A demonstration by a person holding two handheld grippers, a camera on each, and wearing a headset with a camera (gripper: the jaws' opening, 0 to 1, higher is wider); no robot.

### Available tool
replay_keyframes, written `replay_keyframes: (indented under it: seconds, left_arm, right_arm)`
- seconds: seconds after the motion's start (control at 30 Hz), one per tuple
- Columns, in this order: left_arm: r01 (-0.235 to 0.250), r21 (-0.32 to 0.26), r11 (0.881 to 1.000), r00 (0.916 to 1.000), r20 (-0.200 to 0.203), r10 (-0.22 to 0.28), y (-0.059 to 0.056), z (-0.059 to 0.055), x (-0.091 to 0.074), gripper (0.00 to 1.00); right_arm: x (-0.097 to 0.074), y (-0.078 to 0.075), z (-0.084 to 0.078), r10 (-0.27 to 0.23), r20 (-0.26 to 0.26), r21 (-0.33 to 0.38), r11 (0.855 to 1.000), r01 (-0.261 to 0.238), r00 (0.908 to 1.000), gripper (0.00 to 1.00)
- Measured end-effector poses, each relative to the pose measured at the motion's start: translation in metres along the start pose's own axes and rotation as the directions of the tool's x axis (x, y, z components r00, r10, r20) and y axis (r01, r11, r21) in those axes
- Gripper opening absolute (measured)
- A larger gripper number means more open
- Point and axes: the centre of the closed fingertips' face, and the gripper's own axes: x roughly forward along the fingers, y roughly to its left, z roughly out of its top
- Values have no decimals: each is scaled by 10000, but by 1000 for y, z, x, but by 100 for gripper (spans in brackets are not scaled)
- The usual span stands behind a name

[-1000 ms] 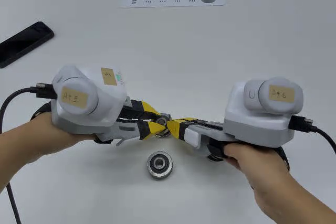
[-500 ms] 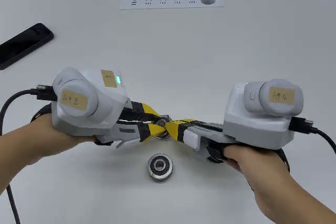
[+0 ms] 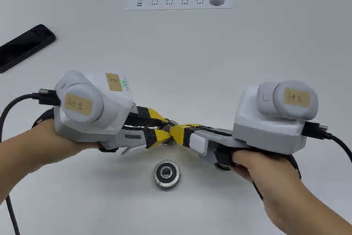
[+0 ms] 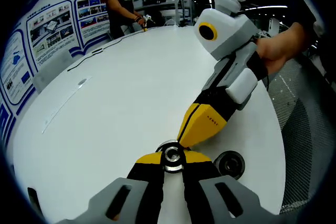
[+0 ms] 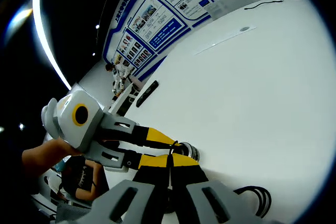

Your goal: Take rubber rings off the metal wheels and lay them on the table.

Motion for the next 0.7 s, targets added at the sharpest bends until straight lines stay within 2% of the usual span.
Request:
replay_keyframes:
  seconds: [0.13,0.17,0.23,0.3,0.4,0.47,0.5,0.53,0.7]
  left_arm:
    - [4,-38,10000,10000,-77,-4,0,0,0,13]
    - [-4,-169,9999,10000,-98,3,0,0,0,13]
    - [-125,-969,9952,9999,-52,120,1,1,1,13]
    - [-92,-960,9953,10000,-32,89,2,1,0,14]
    - [-64,-1193,9928,10000,38,69,0,2,0,16]
    - [-10,-1562,9877,9993,370,69,0,6,-2,16]
    - [136,-1997,9798,9977,675,-1,-2,10,-4,17]
    - [153,-2061,9784,9968,797,12,-1,12,-6,18]
    - [-71,-2026,9792,9962,836,245,4,12,-18,24]
  right_arm:
    - [-1,-2,0,-54,-9,172,9998,54,10000,2]
    - [-1,-4,-1,-103,-25,305,9995,103,9999,2]
    - [-2,-6,-1,-186,38,575,9982,183,9998,2]
    - [-2,-8,0,-203,176,998,9948,184,9996,2]
    - [-3,-11,-2,-284,170,1181,9927,263,9995,2]
    - [-3,-12,-2,-233,218,1460,9891,199,9995,2]
    - [-2,-12,-2,-214,267,1547,9878,171,9994,2]
    - [-2,-12,-2,-187,280,1632,9865,139,9994,2]
    - [-1,-10,0,-87,404,1987,9801,5,9991,2]
